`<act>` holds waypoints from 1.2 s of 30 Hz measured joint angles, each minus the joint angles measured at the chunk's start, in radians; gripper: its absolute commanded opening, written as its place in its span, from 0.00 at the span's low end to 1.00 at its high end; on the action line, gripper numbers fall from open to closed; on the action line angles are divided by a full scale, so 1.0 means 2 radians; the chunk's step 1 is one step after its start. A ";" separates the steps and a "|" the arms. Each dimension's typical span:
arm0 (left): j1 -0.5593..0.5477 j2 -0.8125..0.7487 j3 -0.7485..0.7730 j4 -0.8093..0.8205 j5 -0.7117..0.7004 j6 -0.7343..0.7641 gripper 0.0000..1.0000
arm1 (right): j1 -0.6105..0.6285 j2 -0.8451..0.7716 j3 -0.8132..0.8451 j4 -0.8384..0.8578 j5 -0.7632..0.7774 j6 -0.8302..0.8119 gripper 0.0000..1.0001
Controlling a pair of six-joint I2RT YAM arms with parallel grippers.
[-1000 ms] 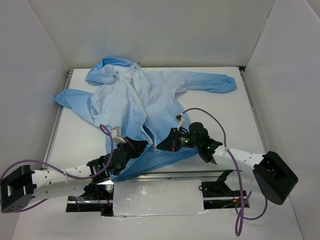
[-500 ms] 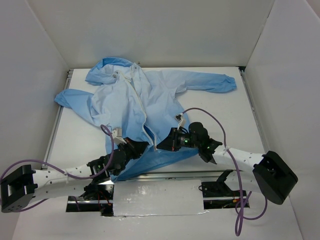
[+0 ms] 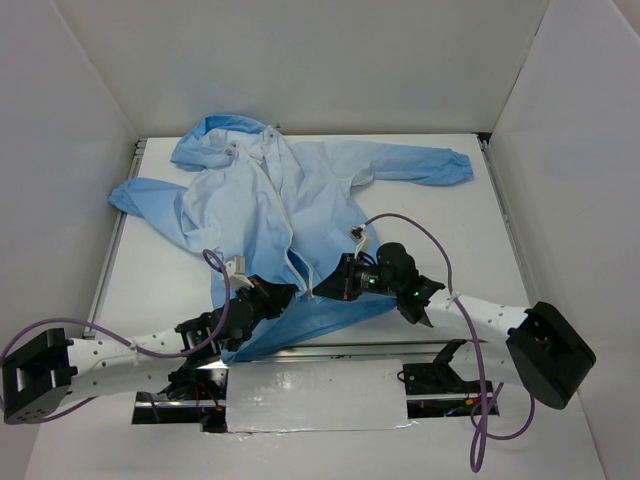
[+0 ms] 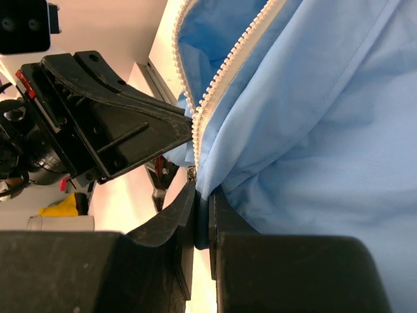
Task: Zip up the jacket
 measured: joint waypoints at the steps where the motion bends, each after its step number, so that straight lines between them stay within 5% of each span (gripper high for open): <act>1: 0.000 0.000 0.000 0.001 0.000 0.000 0.00 | 0.000 0.000 0.001 0.000 0.000 -0.001 0.00; 18: 0.000 -0.019 -0.013 0.010 0.019 -0.002 0.00 | -0.009 0.011 0.004 -0.001 -0.002 -0.012 0.00; 36: 0.001 -0.006 -0.032 0.062 0.053 0.017 0.00 | -0.032 0.054 0.008 0.066 -0.087 -0.013 0.00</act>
